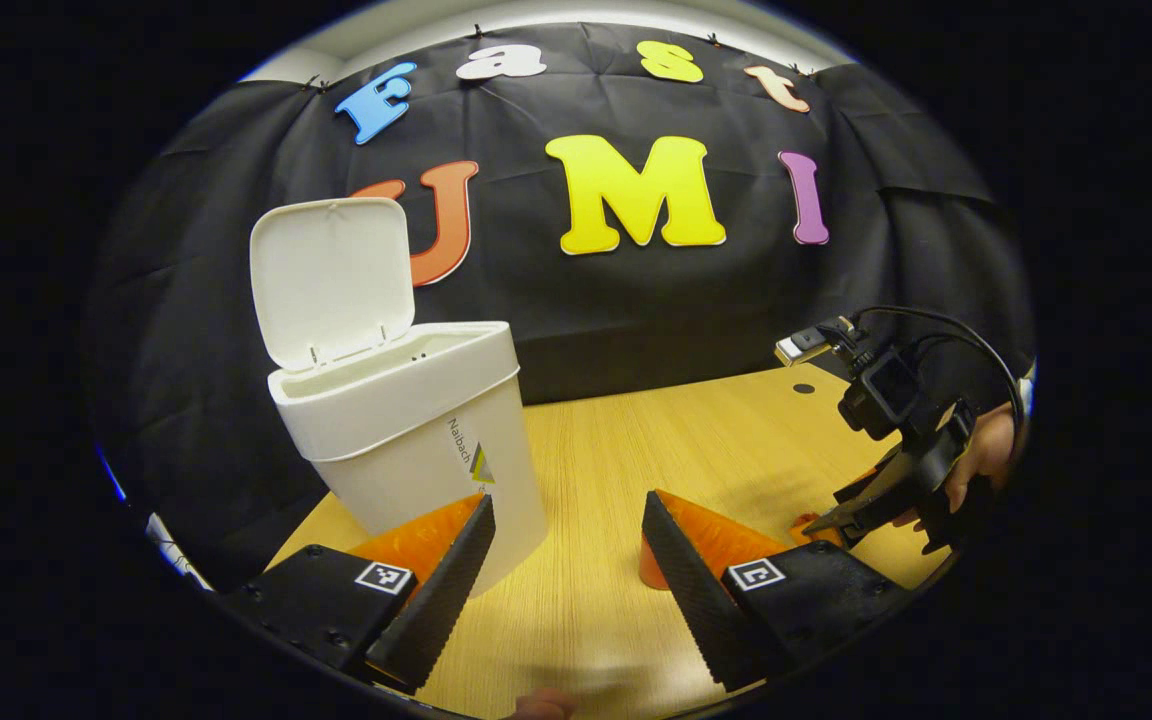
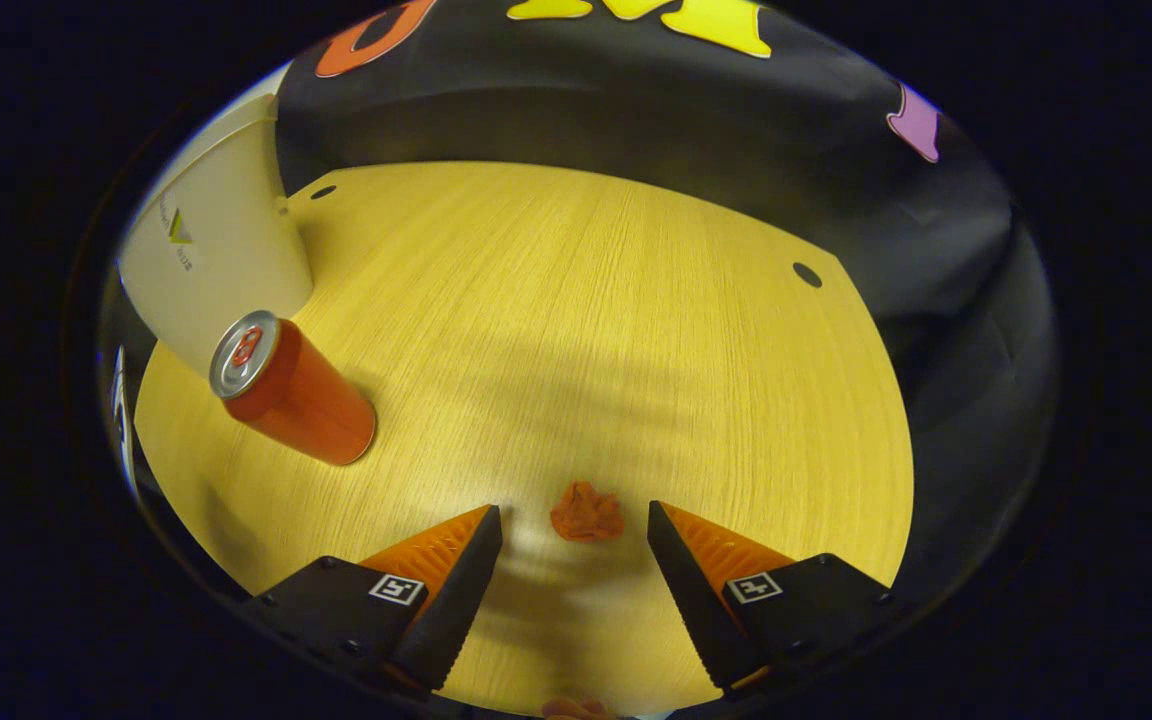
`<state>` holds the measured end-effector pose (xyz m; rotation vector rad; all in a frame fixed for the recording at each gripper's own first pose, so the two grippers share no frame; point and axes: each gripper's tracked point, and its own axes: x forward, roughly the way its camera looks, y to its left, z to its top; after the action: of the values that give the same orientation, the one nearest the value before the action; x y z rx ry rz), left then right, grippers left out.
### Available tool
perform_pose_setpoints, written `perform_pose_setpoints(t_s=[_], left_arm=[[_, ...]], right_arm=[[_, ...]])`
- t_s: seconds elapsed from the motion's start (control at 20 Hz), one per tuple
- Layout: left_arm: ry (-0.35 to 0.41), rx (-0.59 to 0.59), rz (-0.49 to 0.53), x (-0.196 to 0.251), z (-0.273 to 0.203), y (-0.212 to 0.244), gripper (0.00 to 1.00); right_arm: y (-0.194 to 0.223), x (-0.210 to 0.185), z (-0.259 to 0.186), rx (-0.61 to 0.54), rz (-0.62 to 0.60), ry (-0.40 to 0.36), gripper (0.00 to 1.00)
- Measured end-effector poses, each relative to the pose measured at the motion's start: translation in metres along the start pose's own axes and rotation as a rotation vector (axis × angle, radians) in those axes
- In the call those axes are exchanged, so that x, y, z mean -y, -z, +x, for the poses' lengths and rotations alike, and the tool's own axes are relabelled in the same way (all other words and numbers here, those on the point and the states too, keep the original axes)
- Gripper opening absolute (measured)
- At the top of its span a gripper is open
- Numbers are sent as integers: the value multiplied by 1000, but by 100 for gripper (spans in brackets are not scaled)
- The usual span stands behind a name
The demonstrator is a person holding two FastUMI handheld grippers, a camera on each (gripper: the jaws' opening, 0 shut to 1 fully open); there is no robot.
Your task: Press the lid of the desktop garbage bin to open it, pick up the crumpled paper on the desktop and throw it into the bin, then pick up the pop can on the desktop and drop it into the bin, and finally close the garbage bin lid.
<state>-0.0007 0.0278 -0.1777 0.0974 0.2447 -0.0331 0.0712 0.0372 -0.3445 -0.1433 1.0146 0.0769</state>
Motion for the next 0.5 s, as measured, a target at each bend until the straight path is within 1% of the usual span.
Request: perform_pose_setpoints(t_s=[0.1, 0.15, 0.3, 0.35, 0.4, 0.5], left_arm=[[7, -14, 6, 2, 4, 7, 98], [8, -22, 8, 1, 6, 9, 98], [2, -33, -5, -1, 12, 12, 98], [-2, -38, -8, -2, 14, 13, 99], [-2, -40, -8, -2, 15, 13, 98], [1, -42, -8, -3, 16, 12, 99]], right_arm=[[2, 4, 8, -34, 1, 23, 93], [3, 4, 12, -45, -5, 28, 94], [6, -2, 18, -81, -6, 13, 94], [4, -5, 17, -79, 8, -1, 89], [4, -8, 17, -78, 24, -20, 87], [3, -9, 19, -81, 27, -21, 80]])
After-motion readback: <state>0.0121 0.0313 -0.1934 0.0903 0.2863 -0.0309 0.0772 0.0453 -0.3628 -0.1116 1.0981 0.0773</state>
